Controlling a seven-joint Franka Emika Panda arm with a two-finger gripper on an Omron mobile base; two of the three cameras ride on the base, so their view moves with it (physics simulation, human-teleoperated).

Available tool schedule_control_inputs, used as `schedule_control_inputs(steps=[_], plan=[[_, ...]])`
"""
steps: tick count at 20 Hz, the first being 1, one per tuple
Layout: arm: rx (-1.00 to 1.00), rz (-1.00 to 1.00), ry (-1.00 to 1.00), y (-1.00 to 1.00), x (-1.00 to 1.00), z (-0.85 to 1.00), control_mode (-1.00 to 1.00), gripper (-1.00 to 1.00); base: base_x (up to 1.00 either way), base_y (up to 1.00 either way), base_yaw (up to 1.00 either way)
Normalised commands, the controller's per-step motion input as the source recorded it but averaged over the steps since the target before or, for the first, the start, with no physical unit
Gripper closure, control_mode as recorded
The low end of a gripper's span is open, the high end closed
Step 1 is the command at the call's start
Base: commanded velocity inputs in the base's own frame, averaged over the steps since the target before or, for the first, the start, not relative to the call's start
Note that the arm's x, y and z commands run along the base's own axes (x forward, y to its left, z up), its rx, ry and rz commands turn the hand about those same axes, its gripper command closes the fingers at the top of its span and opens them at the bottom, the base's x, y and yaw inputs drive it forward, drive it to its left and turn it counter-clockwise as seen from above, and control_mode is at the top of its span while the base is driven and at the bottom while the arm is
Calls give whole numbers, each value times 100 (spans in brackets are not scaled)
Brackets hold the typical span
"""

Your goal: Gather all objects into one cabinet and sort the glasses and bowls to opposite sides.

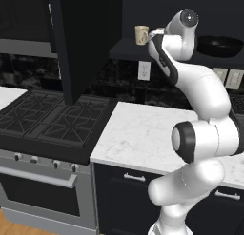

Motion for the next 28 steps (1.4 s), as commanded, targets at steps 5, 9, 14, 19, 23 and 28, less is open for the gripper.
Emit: schedule_control_inputs(steps=[5, 9, 14, 19, 23, 28], plan=[[0, 0, 0, 0, 49, 0, -100, -100, 0, 0, 0], [0, 0, 0, 0, 36, 0, -100, -100, 0, 0, 0], [0, 0, 0, 0, 10, 0, -100, -100, 0, 0, 0], [0, 0, -8, 7, -73, 0, -100, -100, 0, 0, 0], [-1, 0, -7, 7, -99, -10, -100, -100, 0, 0, 0], [0, 6, -5, 31, -100, -33, -100, -100, 0, 0, 0]])
